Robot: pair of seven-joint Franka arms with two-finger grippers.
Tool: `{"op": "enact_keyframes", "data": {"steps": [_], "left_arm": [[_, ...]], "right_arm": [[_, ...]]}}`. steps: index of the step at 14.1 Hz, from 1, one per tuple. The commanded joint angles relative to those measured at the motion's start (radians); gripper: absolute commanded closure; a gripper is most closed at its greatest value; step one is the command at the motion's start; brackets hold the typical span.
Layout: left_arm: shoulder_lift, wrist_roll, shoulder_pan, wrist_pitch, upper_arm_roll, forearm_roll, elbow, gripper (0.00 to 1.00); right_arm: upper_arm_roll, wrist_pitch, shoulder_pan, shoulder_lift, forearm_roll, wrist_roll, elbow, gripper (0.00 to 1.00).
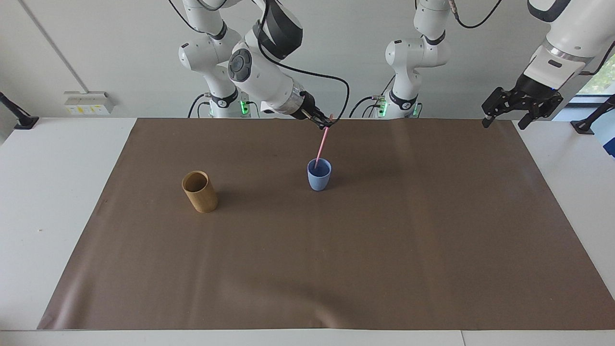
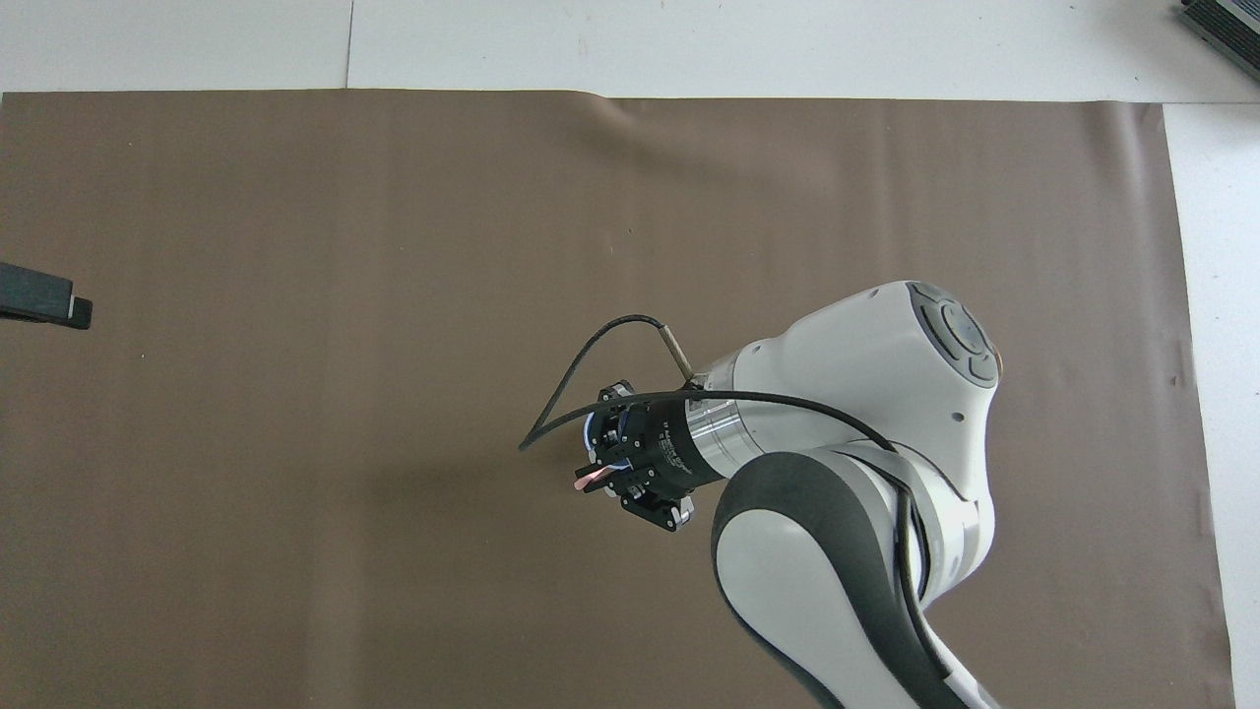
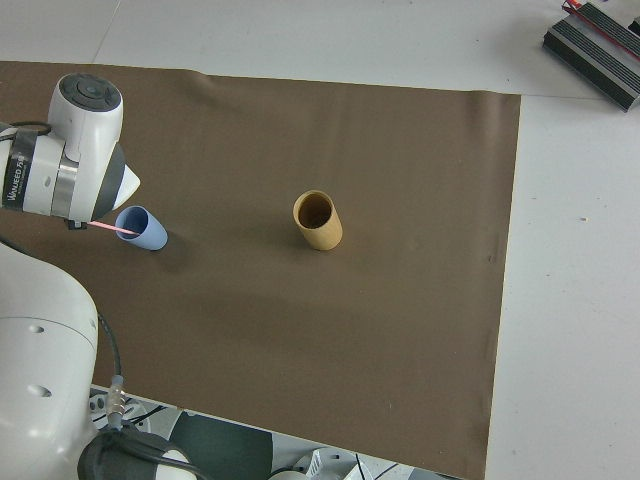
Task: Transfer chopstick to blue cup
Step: 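Carry the chopstick with the right gripper over the blue cup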
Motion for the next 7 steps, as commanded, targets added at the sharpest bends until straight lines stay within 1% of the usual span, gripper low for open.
{"op": "enact_keyframes", "data": {"steps": [1, 3, 4, 7], "left_arm": [[0.007, 0.003, 0.011, -0.019, -0.007, 0.010, 0.024, 0.00], [0.007, 0.006, 0.011, -0.018, -0.007, 0.010, 0.024, 0.00], [0.007, 0.006, 0.012, -0.018, -0.007, 0.010, 0.024, 0.00], [0.007, 0.003, 0.011, -0.017, -0.007, 0.010, 0.024, 0.00]], "right_arm": [[-0.004, 0.003, 0.000, 0.027, 0.005, -0.033, 0.034, 0.00], [-0.004, 0.001, 0.000, 0.018, -0.025, -0.074, 0.049, 0.00], [-0.011, -0.023, -0.005, 0.009, -0.059, -0.097, 0.070, 0.00], [-0.014, -0.121, -0.069, -0.043, -0.246, -0.187, 0.161, 0.00]]}}
